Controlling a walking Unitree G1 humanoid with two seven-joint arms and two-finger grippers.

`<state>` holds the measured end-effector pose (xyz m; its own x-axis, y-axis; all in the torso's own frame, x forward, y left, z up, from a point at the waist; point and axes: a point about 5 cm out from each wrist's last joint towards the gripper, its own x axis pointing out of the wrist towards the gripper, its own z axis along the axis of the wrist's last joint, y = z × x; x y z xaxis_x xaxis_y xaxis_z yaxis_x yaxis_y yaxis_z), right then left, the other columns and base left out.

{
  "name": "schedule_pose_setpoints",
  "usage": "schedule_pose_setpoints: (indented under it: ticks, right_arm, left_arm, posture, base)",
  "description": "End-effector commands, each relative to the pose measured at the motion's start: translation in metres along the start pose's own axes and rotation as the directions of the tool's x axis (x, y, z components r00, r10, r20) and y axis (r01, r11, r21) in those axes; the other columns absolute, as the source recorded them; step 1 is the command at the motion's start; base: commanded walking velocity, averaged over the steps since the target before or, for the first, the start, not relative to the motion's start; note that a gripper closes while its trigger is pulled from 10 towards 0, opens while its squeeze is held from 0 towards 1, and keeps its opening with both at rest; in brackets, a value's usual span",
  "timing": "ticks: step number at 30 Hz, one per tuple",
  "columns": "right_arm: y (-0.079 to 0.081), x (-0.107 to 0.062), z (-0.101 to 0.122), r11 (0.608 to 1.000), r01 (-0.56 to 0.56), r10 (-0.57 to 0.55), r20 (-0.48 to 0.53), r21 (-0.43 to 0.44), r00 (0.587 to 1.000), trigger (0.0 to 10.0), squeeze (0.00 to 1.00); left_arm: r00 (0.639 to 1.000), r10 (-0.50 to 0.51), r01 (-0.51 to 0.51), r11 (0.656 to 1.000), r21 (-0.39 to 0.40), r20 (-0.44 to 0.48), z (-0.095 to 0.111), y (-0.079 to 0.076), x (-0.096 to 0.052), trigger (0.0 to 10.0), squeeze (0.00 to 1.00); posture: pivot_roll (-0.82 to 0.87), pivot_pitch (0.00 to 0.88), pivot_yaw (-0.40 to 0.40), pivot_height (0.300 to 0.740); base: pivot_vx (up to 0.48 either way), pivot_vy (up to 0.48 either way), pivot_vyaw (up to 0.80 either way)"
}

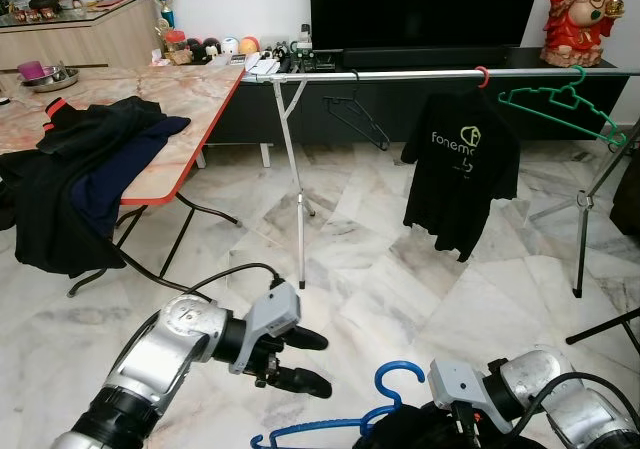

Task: Hang hanger

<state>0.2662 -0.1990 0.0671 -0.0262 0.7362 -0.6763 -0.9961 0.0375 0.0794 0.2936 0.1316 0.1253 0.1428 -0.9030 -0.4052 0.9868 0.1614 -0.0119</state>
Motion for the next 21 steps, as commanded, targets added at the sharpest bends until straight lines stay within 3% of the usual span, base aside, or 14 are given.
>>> schedule_pose_setpoints:
  ticks: [1, 3, 9, 12, 13, 14, 15, 17, 18, 19, 21]
  right_arm:
    - [-0.01, -0.017, 0.003, 0.997, 0.077, -0.078, -0.011, -0.022, 0.997, 0.0, 0.0]
    - [-0.014, -0.029, 0.002, 0.992, 0.124, -0.124, -0.013, -0.007, 0.992, 0.0, 0.0]
    - [-0.012, -0.05, -0.01, 0.977, 0.211, -0.21, -0.03, 0.03, 0.977, 0.0, 0.0]
    - [-0.016, -0.061, -0.009, 0.959, 0.279, -0.278, -0.013, 0.041, 0.96, 0.0, 0.0]
    - [-0.016, -0.061, -0.009, 0.959, 0.279, -0.278, -0.013, 0.041, 0.96, 0.0, 0.0]
    - [-0.019, -0.067, -0.008, 0.948, 0.316, -0.316, -0.003, 0.043, 0.949, 0.0, 0.0]
    - [-0.019, -0.067, -0.008, 0.948, 0.316, -0.316, -0.003, 0.043, 0.949, 0.0, 0.0]
    - [-0.022, -0.081, -0.007, 0.923, 0.381, -0.381, -0.001, 0.047, 0.924, 0.0, 0.0]
    - [-0.023, -0.086, -0.007, 0.915, 0.401, -0.401, -0.001, 0.047, 0.916, 0.0, 0.0]
    - [-0.025, -0.093, -0.005, 0.901, 0.432, -0.432, 0.003, 0.046, 0.902, 0.0, 0.0]
    - [-0.025, -0.099, 0.0, 0.894, 0.445, -0.447, 0.04, 0.046, 0.894, 0.0, 0.0]
  left_arm:
    - [0.995, 0.097, -0.097, 0.995, -0.005, 0.005, -0.003, 0.008, -0.01, 10.0, 1.0]
    - [0.974, 0.223, -0.222, 0.974, -0.035, 0.032, -0.006, 0.017, -0.017, 10.0, 1.0]
    - [0.922, 0.377, -0.364, 0.922, -0.135, 0.086, -0.014, 0.022, -0.027, 10.0, 1.0]
    - [0.877, 0.476, -0.459, 0.871, -0.177, 0.066, -0.026, 0.028, -0.03, 10.0, 1.0]
    - [0.877, 0.476, -0.459, 0.871, -0.177, 0.066, -0.026, 0.028, -0.03, 10.0, 1.0]
    - [0.85, 0.526, -0.509, 0.837, -0.199, 0.041, -0.035, 0.03, -0.031, 10.0, 0.97]
    - [0.85, 0.526, -0.509, 0.837, -0.199, 0.041, -0.035, 0.03, -0.031, 10.0, 0.97]
    - [0.815, 0.58, -0.567, 0.791, -0.23, -0.014, -0.052, 0.028, -0.032, 10.0, 0.93]
    - [0.804, 0.594, -0.586, 0.779, -0.223, -0.038, -0.057, 0.028, -0.032, 10.0, 0.73]
    - [0.789, 0.609, -0.61, 0.76, -0.226, -0.081, -0.067, 0.025, -0.031, 10.0, 0.0]
    - [0.786, 0.607, -0.616, 0.75, -0.241, -0.123, -0.077, 0.02, -0.027, 10.0, 0.0]
  posture:
    - [0.06, 0.009, 0.016, 0.74]
    - [0.05, 0.017, 0.016, 0.74]
    - [0.04, 0.028, 0.017, 0.74]
    - [0.04, 0.032, 0.025, 0.74]
    - [0.04, 0.032, 0.025, 0.74]
    - [0.04, 0.03, 0.026, 0.74]
    - [0.04, 0.03, 0.026, 0.74]
    - [0.04, 0.027, 0.027, 0.74]
    - [0.04, 0.028, 0.028, 0.74]
    - [0.04, 0.028, 0.029, 0.74]
    - [0.03, 0.028, 0.031, 0.74]
  base:
    - [0.0, 0.0, 0.0]
    - [0.0, 0.0, 0.0]
    - [0.0, 0.0, 0.0]
    - [0.0, 0.0, 0.0]
    - [0.0, 0.0, 0.0]
    - [0.0, 0.0, 0.0]
    - [0.0, 0.0, 0.0]
    - [0.0, 0.0, 0.0]
    - [0.0, 0.0, 0.0]
    - [0.0, 0.0, 0.0]
    - [0.0, 0.0, 0.0]
